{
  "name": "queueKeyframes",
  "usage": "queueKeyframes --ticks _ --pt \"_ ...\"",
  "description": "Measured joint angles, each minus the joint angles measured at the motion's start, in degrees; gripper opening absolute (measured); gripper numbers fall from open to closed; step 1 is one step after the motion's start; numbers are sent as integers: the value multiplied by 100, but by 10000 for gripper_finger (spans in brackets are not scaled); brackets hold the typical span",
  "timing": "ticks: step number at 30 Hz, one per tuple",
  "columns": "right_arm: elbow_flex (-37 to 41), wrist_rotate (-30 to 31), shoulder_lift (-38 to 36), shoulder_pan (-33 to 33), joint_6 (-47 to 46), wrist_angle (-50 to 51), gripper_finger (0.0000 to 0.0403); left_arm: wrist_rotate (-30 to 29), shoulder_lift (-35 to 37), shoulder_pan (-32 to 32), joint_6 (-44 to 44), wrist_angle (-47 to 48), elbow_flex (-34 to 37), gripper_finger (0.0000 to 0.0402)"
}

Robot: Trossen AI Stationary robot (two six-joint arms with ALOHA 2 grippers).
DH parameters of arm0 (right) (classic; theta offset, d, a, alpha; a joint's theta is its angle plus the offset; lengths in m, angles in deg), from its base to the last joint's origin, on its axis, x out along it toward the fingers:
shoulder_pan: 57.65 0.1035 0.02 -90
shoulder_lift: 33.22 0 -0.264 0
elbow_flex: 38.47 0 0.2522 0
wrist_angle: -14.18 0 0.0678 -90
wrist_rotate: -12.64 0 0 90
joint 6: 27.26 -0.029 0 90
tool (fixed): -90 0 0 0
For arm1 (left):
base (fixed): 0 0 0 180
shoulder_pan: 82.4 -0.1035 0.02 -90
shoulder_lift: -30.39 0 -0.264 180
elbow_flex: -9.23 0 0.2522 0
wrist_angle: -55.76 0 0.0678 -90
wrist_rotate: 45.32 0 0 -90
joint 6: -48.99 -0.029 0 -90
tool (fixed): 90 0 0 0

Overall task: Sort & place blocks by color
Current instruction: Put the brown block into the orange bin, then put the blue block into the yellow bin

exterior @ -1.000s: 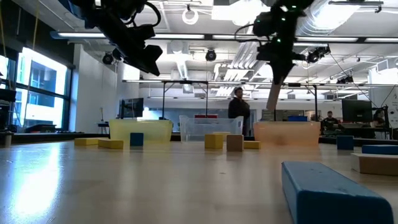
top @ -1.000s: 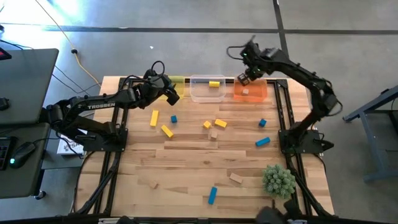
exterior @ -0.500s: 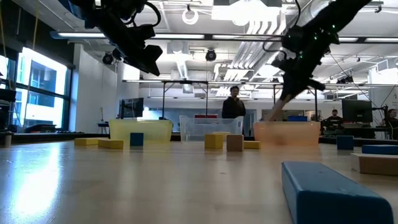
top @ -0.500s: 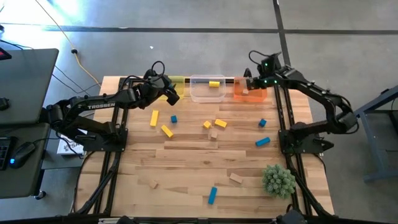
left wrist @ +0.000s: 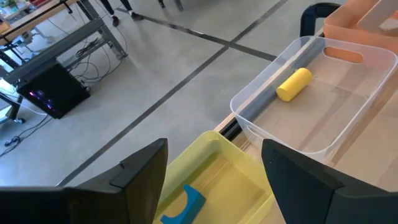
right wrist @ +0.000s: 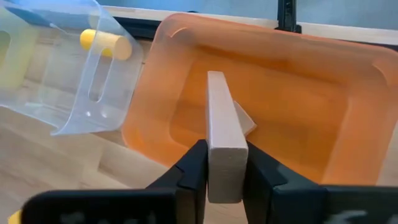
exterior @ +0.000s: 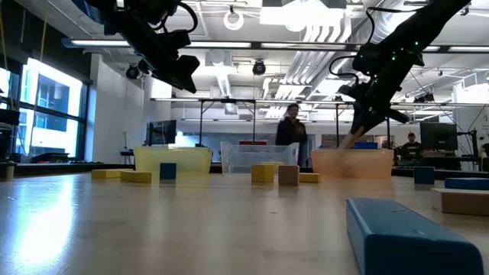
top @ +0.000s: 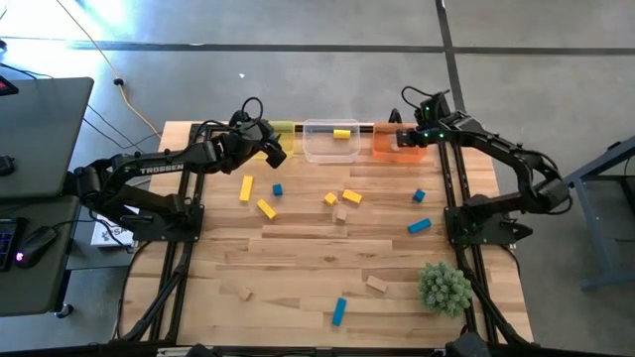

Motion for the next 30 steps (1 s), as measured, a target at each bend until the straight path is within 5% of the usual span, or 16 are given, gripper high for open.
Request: queueKeyframes --ticks 7,14,22,30 --pt "0 98 0 2 77 0 113 0 0 0 0 0 1 250" --pt "-24 45 0 2 103 64 123 0 0 0 0 0 0 250" --pt "-776 -489 0 133 40 1224 123 0 0 0 0 0 0 250" --pt "-1255 -355 0 1077 -405 2530 124 0 0 0 -121 0 0 250"
